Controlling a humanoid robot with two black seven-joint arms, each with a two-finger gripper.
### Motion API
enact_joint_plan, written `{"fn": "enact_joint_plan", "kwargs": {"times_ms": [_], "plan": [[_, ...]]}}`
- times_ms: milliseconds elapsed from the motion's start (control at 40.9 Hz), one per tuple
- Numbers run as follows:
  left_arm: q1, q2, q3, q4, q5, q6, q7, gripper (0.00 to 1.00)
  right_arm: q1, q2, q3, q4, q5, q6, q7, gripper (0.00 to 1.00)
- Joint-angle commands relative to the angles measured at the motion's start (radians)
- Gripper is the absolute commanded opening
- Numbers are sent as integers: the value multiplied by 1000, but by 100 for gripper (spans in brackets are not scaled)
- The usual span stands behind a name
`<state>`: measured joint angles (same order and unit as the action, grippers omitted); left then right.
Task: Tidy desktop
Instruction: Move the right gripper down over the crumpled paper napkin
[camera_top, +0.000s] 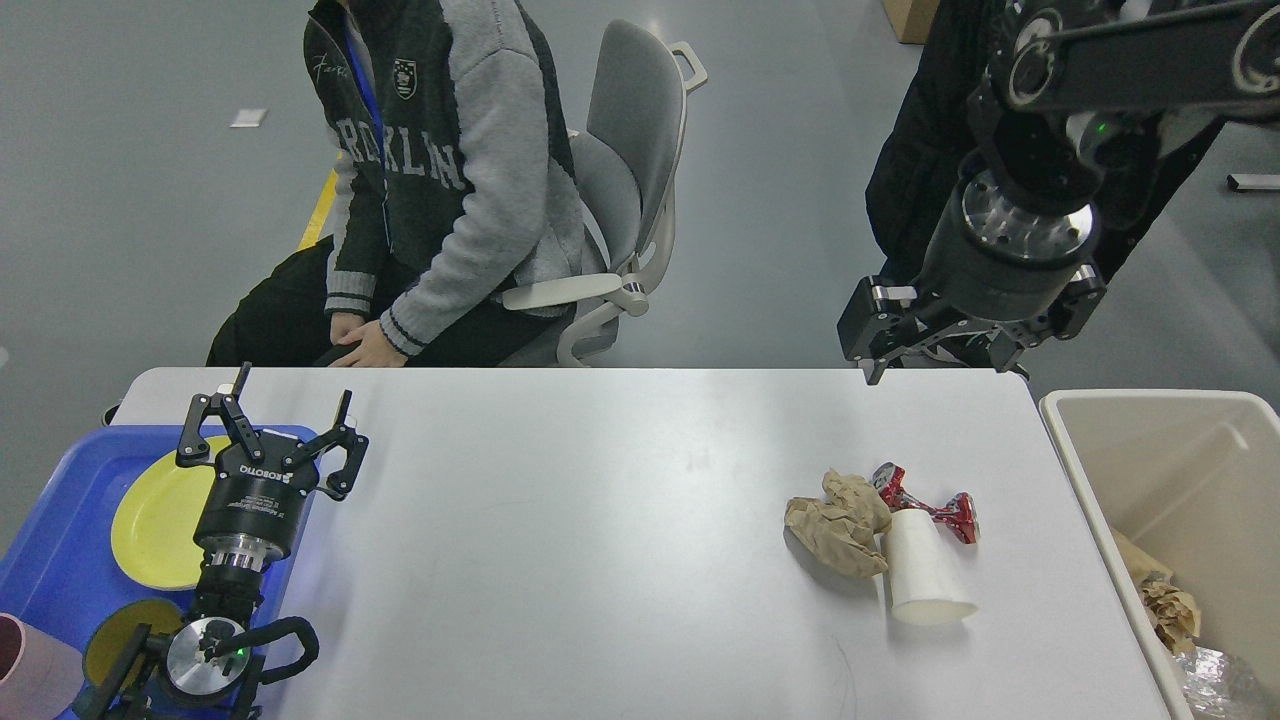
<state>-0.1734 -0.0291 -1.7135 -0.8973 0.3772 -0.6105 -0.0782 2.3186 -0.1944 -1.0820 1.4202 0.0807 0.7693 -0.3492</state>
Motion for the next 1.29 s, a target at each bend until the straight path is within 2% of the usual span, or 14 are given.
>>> {"fn": "enact_joint_plan", "kwargs": {"times_ms": [0,220,464,660,855,1173,1270], "plan": [[0,0,0,0,0,0,0,96,-123,4,8,-18,-7,-94,-2,100],[0,0,0,0,0,0,0,96,-399,9,10,-170,1,-232,-5,100],[0,0,0,0,0,0,0,96,-717,23,85,-467,117,-249,-10,98],[0,0,0,0,0,0,0,96,-921,125,140,-645,119,-291,-10,98],[0,0,0,0,0,0,0,96,-1010,161,188,-721,119,-343,-8,98],[0,0,0,1,0,0,0,96,-1055,188,188,-725,117,-441,-8,97],[0,0,0,0,0,0,0,96,-1064,199,188,-724,117,-476,-7,93]]}}
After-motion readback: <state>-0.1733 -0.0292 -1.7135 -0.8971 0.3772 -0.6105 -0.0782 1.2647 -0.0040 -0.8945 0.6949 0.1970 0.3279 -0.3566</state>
